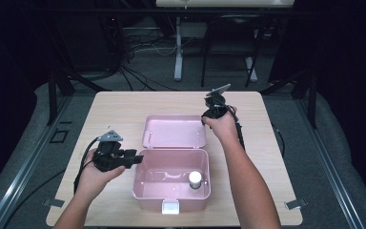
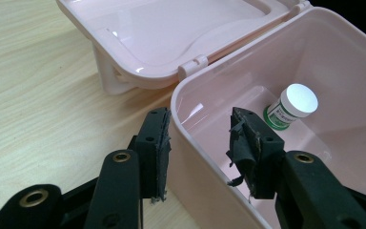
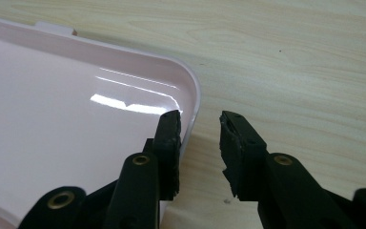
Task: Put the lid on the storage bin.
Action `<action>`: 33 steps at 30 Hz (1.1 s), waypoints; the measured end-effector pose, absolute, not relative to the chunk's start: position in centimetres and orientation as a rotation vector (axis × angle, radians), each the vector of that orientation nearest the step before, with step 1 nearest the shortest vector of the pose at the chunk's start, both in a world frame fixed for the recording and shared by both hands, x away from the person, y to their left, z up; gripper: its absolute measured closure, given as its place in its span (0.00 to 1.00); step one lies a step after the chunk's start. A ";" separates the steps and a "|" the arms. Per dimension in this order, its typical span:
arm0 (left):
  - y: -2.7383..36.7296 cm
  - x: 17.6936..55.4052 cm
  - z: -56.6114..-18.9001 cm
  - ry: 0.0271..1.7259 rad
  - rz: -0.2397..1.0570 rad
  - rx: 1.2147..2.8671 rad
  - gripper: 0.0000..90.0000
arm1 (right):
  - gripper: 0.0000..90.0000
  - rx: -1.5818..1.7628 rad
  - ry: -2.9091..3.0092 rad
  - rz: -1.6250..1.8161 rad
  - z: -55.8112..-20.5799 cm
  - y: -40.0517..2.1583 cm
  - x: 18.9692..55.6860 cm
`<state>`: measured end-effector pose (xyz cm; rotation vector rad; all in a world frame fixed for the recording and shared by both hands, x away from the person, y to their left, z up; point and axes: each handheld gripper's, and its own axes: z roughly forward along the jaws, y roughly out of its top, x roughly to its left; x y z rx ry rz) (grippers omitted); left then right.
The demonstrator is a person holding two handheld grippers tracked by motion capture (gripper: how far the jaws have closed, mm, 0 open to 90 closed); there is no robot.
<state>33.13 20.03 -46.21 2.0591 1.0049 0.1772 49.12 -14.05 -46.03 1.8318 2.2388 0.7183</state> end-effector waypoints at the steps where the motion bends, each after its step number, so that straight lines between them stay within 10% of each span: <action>1: 20.0 33.2 -46.2 1.003 0.178 2.064 0.65 | 0.79 1.836 2.239 0.720 -46.1 -14.0 49.2; 33: 20.0 33.2 -46.3 1.015 0.171 2.060 0.69 | 0.91 1.893 2.240 0.749 -46.1 -13.5 49.0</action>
